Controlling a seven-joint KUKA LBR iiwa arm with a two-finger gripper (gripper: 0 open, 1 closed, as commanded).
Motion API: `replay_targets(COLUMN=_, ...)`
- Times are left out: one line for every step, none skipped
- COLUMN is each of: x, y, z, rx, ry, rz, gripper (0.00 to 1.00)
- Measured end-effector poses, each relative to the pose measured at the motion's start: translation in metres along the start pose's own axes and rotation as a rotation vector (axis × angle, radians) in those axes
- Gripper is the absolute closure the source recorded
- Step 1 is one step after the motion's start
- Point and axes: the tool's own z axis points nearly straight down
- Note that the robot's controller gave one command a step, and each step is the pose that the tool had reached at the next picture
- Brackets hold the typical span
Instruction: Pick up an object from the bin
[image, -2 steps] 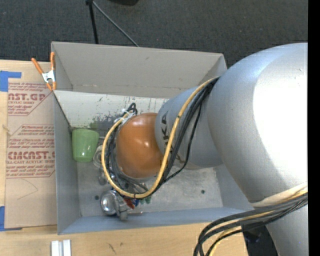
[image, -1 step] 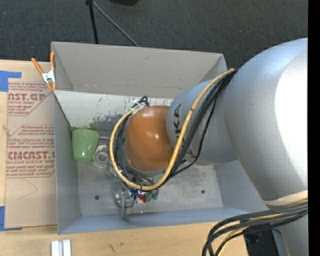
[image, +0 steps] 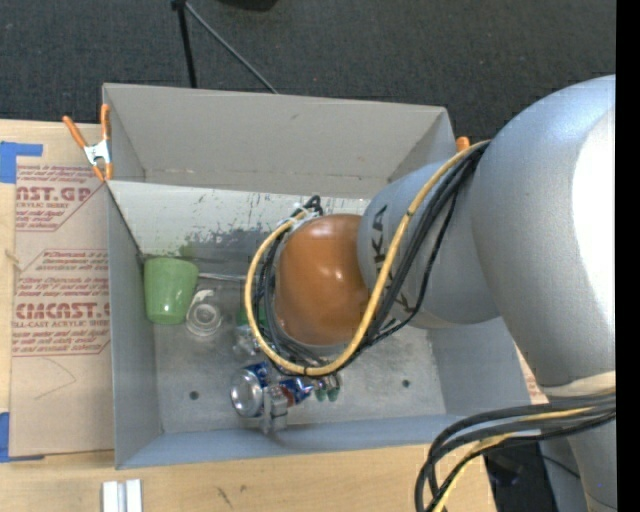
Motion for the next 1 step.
replay_targets(x=0.0007, y=-0.002, z=0.0289, rx=-0.002, ry=-0.01, rz=0.098, gripper=0.0)
